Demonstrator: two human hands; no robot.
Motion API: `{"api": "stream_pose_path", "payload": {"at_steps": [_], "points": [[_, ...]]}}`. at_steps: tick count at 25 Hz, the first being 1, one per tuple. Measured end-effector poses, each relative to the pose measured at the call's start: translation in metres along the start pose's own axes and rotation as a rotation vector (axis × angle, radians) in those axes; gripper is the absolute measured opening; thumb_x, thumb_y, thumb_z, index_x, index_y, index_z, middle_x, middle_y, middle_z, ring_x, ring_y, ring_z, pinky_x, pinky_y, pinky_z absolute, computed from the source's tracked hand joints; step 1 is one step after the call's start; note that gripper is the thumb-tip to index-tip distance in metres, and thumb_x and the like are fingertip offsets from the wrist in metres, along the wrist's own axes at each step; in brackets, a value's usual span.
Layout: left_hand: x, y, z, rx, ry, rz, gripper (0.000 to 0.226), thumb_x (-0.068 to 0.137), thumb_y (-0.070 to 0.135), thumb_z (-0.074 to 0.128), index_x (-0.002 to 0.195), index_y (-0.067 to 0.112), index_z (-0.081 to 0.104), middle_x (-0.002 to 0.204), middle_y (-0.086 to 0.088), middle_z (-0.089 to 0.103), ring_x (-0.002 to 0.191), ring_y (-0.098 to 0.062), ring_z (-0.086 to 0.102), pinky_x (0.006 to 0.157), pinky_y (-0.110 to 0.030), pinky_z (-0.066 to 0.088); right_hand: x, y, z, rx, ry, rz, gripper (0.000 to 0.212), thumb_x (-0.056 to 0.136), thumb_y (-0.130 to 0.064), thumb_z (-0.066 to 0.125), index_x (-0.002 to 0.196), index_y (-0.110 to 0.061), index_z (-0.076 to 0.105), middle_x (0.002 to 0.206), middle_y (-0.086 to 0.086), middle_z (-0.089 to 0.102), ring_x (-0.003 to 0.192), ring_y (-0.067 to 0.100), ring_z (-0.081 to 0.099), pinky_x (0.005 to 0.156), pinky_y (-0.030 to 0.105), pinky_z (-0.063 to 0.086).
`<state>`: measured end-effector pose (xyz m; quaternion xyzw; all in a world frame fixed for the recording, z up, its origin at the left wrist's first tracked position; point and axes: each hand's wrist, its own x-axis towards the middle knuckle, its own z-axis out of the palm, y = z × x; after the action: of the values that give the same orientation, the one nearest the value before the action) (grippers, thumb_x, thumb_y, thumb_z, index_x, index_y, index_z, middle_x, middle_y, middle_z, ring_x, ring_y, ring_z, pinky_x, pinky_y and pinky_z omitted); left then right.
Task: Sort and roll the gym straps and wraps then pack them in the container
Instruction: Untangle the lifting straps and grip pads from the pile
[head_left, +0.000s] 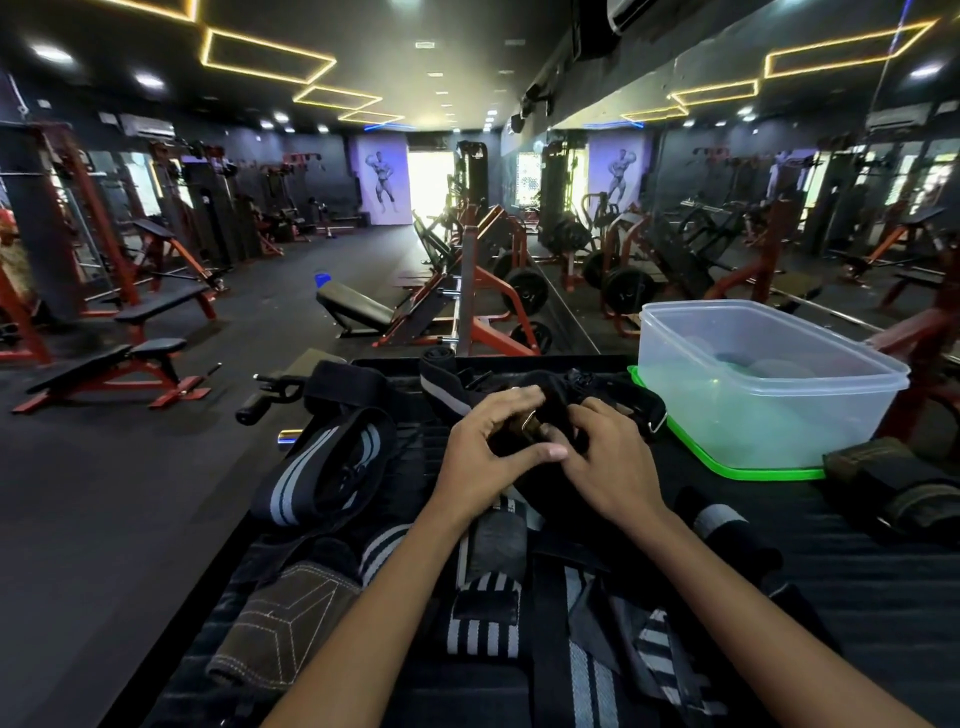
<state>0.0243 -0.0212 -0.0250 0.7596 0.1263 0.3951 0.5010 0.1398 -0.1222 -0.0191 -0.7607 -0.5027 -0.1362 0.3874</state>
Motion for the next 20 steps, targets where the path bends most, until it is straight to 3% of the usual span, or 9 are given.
{"api": "stream_pose_path", "payload": {"at_steps": [2,3,6,8,13,16,18,20], "points": [[-0.002,-0.003,-0.003,0.037,-0.086,-0.114,0.1,0.059,0.027,0.087,0.145,0.024,0.037,0.14,0.009,0.048,0.132,0.0,0.04,0.109,-0.025,0.035,0.003,0.002,-0.001,0.174,0.02,0.029,0.036,0.09,-0.026,0.065,0.058,-0.025,0.049,0.065,-0.009,0.045,0.059,0.007,0.043,0.051,0.022,0.026],[-0.003,-0.005,-0.002,0.068,-0.116,-0.146,0.103,0.059,0.024,0.088,0.146,0.023,0.035,0.14,0.009,0.047,0.132,0.0,0.04,0.109,-0.026,0.036,0.004,0.003,-0.001,0.268,0.043,0.052,0.04,0.089,-0.023,0.067,0.054,-0.026,0.048,0.061,-0.008,0.045,0.057,0.007,0.044,0.053,0.022,0.029],[-0.007,-0.01,0.008,0.165,-0.02,-0.11,0.064,0.067,0.022,0.087,0.123,0.025,0.055,0.123,0.008,0.056,0.118,-0.001,0.052,0.103,-0.032,0.047,0.006,-0.003,-0.004,0.465,0.069,0.087,0.037,0.087,-0.017,0.069,0.055,-0.02,0.051,0.062,-0.003,0.049,0.057,0.006,0.046,0.056,0.018,0.035],[-0.008,-0.01,0.012,0.196,0.062,-0.1,0.047,0.07,0.023,0.085,0.108,0.022,0.058,0.115,0.005,0.056,0.109,-0.001,0.054,0.096,-0.031,0.052,0.007,-0.006,-0.004,0.56,0.088,0.101,0.038,0.088,-0.015,0.068,0.055,-0.017,0.05,0.063,-0.001,0.049,0.059,0.005,0.048,0.057,0.018,0.039],[-0.003,-0.011,0.009,0.275,-0.012,-0.09,0.044,0.068,0.015,0.083,0.098,0.016,0.052,0.117,0.001,0.048,0.104,0.002,0.049,0.082,-0.02,0.051,0.02,0.008,-0.018,0.761,0.222,0.257,0.037,0.091,-0.015,0.063,0.056,-0.013,0.051,0.056,0.001,0.05,0.053,0.012,0.049,0.052,0.025,0.044],[-0.001,-0.01,0.008,0.332,-0.076,-0.068,0.045,0.069,0.012,0.081,0.098,0.013,0.048,0.118,0.0,0.045,0.101,-0.003,0.046,0.078,-0.016,0.049,0.025,0.018,-0.022,0.796,0.288,0.331,0.035,0.091,-0.024,0.063,0.06,-0.011,0.054,0.054,-0.003,0.054,0.055,0.017,0.053,0.057,0.038,0.05],[0.001,-0.008,0.007,0.344,-0.118,-0.076,0.044,0.069,0.012,0.08,0.098,0.014,0.046,0.116,0.001,0.05,0.103,-0.009,0.049,0.083,-0.026,0.053,0.029,0.024,-0.026,0.819,0.347,0.368,0.031,0.09,-0.026,0.063,0.069,-0.004,0.059,0.064,0.009,0.061,0.059,0.029,0.059,0.06,0.045,0.052],[0.002,-0.008,0.006,0.366,-0.126,-0.078,0.044,0.067,0.014,0.079,0.095,0.013,0.046,0.109,-0.001,0.054,0.098,-0.017,0.053,0.086,-0.04,0.054,0.032,0.028,-0.032,0.822,0.416,0.405,0.026,0.092,-0.022,0.062,0.077,0.0,0.063,0.07,0.016,0.066,0.059,0.03,0.065,0.061,0.045,0.055]]}}
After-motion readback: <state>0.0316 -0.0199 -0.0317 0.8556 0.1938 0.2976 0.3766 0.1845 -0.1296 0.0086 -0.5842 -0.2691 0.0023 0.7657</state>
